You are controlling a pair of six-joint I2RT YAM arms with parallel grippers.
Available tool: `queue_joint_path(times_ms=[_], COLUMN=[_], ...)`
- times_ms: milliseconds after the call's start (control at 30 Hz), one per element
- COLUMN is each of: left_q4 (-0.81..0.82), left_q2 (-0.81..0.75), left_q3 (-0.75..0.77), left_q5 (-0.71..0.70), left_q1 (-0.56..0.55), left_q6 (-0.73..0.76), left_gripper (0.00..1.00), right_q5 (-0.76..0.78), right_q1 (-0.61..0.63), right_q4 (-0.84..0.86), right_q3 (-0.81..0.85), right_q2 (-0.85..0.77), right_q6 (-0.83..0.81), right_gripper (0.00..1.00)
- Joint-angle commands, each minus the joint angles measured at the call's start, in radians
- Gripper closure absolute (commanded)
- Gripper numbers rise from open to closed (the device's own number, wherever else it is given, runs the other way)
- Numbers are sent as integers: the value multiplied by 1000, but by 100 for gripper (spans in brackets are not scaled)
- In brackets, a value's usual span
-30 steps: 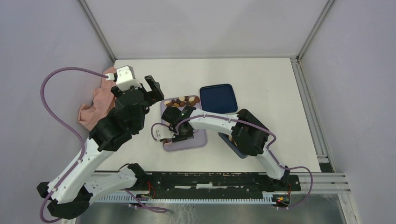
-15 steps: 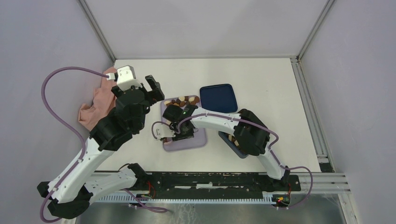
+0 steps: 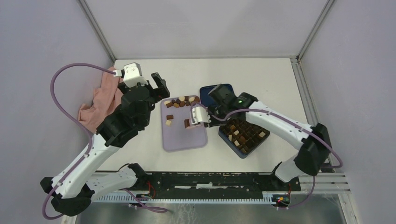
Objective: Pack the chocolate
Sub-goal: Pick up the fake chocolate from the plate, then place the fake chocolate in the packing box.
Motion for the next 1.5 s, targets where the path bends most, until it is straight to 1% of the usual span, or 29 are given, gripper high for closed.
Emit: queue_joint_path(times_ms=[0, 333, 500, 667, 833, 1067, 1300, 1467], left_q4=[88, 163, 172, 162, 151, 127, 122, 125], left_q2=[28, 160, 243, 308, 316, 278, 263, 268], left_q3=[-27, -55, -59, -66, -74, -96, -110, -111], left_q5=[45, 179, 273, 359, 391, 387, 379, 376], left_q1=[6, 11, 14, 14, 14, 14, 14, 14], left_q6=[37, 15, -11, -60, -84, -95, -101, -100], left_gripper=[0, 0, 0, 0, 0, 0, 0, 0], right_q5=[-80, -80, -62, -23, -3, -7, -4, 3], right_q1=[-108, -389, -491, -569, -627, -697, -711, -711], right_q4=[-22, -250, -318, -353, -373, -383, -402, -406], right_q3=[-125, -407, -507, -623, -664, -680, -687, -693], right_q2=[-192, -533, -665, -749, -775, -741, -727, -720], right_q6=[-116, -268, -311, -363, -422, -477, -514, -527], right_gripper=[75, 75, 74, 74, 74, 73, 71, 66])
